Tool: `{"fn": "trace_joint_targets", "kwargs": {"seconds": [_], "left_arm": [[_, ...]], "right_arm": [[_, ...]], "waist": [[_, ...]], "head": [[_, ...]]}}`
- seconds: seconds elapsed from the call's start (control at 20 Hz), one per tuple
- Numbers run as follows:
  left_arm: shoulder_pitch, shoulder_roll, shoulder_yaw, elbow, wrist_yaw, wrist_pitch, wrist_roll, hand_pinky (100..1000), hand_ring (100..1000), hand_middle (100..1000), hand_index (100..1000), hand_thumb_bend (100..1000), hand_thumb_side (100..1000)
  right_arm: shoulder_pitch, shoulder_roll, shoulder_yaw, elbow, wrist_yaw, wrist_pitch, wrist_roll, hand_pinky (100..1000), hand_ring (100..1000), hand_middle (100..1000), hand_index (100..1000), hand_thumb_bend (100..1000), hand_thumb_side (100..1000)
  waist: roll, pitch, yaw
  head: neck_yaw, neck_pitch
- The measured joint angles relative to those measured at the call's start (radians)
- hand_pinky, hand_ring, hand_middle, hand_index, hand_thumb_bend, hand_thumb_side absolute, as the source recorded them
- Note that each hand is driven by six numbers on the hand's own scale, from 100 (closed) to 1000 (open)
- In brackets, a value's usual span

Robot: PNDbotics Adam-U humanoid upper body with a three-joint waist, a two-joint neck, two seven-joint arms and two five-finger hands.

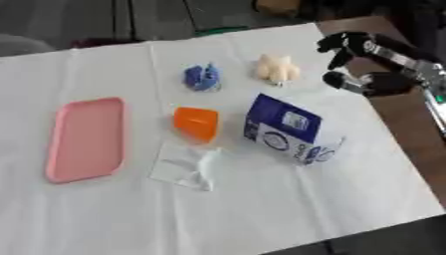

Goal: Pick up objects on the table and place them in the box.

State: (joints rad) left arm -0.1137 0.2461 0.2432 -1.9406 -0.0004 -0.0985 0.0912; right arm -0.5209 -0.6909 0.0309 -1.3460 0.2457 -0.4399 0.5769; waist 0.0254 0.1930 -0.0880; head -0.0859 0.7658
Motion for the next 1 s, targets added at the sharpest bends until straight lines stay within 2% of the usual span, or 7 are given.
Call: {"fn": "trace_joint_targets", "kwargs": {"seconds": [0.15, 0.5, 0.8, 1.0], "left_arm": [[0.0, 0.0, -0.002, 0.0, 0.0, 0.001, -0.003, 626, 624, 700, 835, 169, 902], [0.0, 0.0, -0.005, 0.0, 0.0, -0.002, -0.007, 626, 624, 700, 835, 168, 902], [0.0, 0.0, -0.006, 0.0, 0.0, -0.001, -0.009, 626, 623, 700, 835, 168, 903], [0.0, 0.0, -0.006, 0.0, 0.0, -0.001, -0.011, 626, 623, 701, 835, 168, 903]], "right_arm": [[-0.01, 0.013, 0.009, 0.02, 0.049, -0.009, 0.012, 756, 749, 915, 894, 561, 791], [-0.016, 0.042, 0.032, 0.044, 0.167, -0.035, -0.006, 762, 757, 915, 895, 575, 800], [-0.016, 0.065, 0.038, 0.064, 0.268, -0.05, -0.05, 768, 763, 912, 895, 596, 808], [-0.017, 0.08, 0.041, 0.075, 0.336, -0.053, -0.091, 798, 793, 910, 898, 629, 858]], "waist": [[0.0, 0.0, 0.0], [0.004, 0.0, 0.0], [0.005, 0.0, -0.001], [0.005, 0.0, -0.001]], "head": [[-0.003, 0.0], [-0.003, 0.0], [-0.003, 0.0], [-0.003, 0.0]]}}
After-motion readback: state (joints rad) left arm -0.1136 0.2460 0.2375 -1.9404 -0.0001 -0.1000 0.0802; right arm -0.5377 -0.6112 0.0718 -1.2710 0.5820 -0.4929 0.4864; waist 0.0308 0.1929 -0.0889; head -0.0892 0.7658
